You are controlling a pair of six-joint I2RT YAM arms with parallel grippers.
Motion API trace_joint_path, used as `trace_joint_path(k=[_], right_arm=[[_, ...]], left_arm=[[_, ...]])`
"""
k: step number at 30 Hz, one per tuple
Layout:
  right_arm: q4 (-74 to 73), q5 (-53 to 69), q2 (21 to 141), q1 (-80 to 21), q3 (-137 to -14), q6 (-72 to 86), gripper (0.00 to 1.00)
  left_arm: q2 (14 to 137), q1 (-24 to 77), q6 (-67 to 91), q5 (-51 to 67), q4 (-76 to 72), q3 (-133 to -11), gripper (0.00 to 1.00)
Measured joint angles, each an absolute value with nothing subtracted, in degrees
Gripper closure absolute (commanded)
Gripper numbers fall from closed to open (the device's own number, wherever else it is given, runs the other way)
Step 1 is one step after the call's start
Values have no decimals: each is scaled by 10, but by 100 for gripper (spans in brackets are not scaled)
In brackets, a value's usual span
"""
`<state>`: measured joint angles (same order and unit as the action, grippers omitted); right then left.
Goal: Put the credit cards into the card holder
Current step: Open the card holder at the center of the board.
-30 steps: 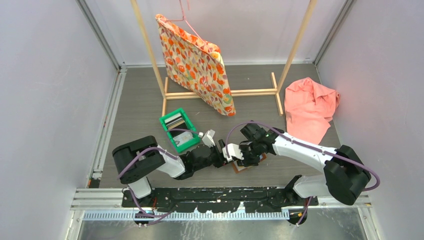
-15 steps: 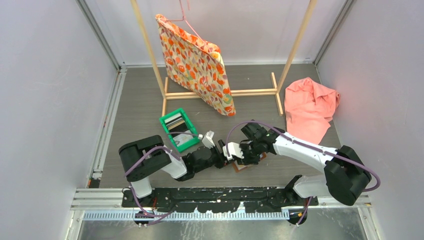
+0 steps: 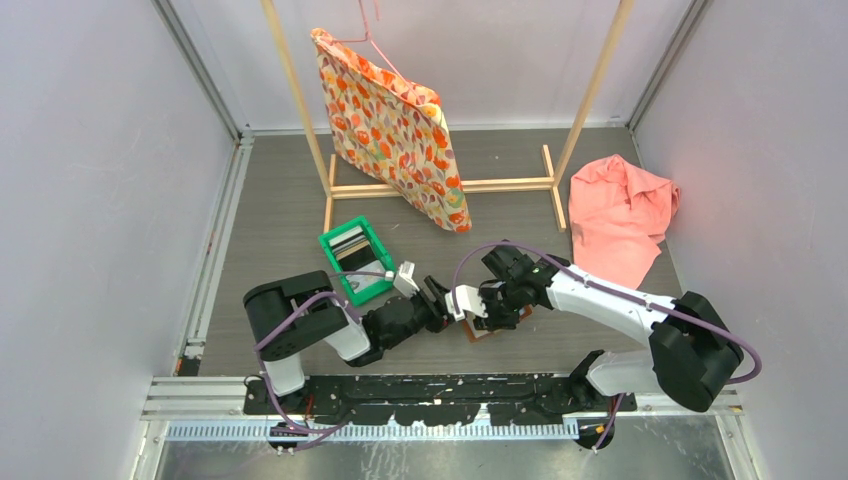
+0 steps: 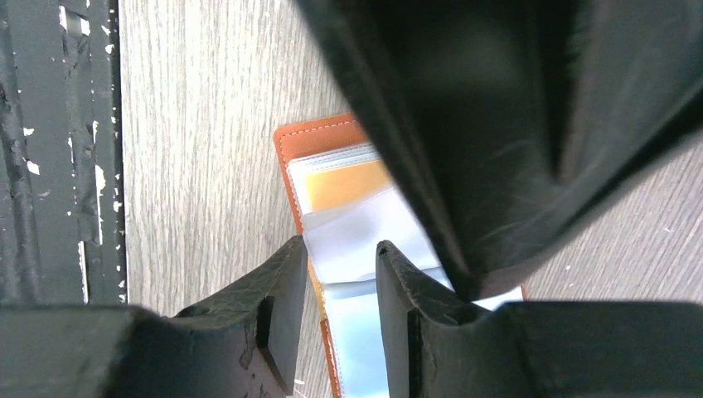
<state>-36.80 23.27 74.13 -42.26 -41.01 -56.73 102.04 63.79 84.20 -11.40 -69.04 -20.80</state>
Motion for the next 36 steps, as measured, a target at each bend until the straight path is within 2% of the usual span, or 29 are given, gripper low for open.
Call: trace_joint_path(k=[24, 32, 36], right_arm=[[-373, 234, 741, -423, -410, -563, 65], [-373, 234, 741, -422, -410, -559, 70], [-373, 234, 741, -420, -410, -557, 76]], left_arm=[[1032, 646, 895, -161, -716, -196, 34], [1032, 655, 905, -180, -718, -190, 33], [1031, 665, 914, -193, -718, -182, 33]])
